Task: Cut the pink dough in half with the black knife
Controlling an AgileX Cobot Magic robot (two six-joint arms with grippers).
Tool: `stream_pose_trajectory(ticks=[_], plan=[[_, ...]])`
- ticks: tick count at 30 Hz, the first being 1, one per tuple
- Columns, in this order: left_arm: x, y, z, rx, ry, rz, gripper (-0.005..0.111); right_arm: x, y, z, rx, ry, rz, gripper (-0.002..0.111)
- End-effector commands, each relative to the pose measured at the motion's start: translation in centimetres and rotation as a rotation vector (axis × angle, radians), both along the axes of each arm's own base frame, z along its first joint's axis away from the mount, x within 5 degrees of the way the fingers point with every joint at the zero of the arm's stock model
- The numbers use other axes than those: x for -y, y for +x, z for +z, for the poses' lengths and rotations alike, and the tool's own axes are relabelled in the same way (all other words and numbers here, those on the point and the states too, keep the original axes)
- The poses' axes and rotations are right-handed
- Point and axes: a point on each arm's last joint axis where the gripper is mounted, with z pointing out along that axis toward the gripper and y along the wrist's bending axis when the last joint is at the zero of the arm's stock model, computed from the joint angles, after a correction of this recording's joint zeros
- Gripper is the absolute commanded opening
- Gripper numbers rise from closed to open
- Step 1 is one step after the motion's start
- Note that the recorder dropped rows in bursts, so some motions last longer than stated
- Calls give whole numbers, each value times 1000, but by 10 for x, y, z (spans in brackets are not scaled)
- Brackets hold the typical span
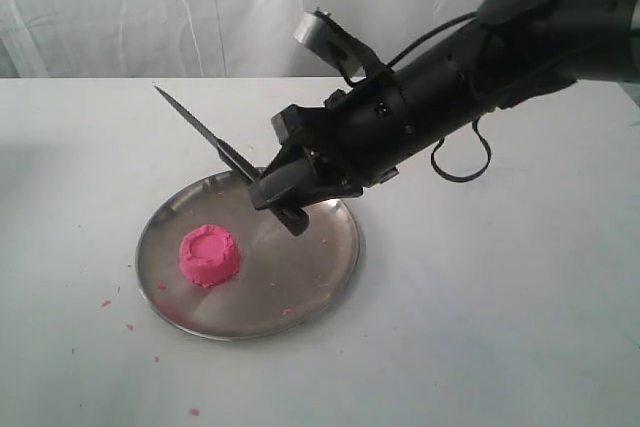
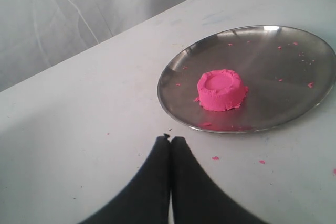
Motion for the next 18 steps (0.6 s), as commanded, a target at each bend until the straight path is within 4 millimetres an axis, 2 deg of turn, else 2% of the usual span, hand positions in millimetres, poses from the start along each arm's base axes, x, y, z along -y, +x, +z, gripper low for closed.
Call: stream_pose_trajectory(ticks=[1,3,10,18], plan=[[1,0,-1,-5,-12,-4,0,12,-5,4,-28,294,20,0],[1,0,-1,-5,-12,-4,0,18,-3,1,-20,357,-17,0],[1,0,-1,-5,-12,-4,0,24,-10,-15,-83,360,-55,0],[1,0,-1,-5,-12,-4,0,26,-13,-23,-130,271,-49,0]])
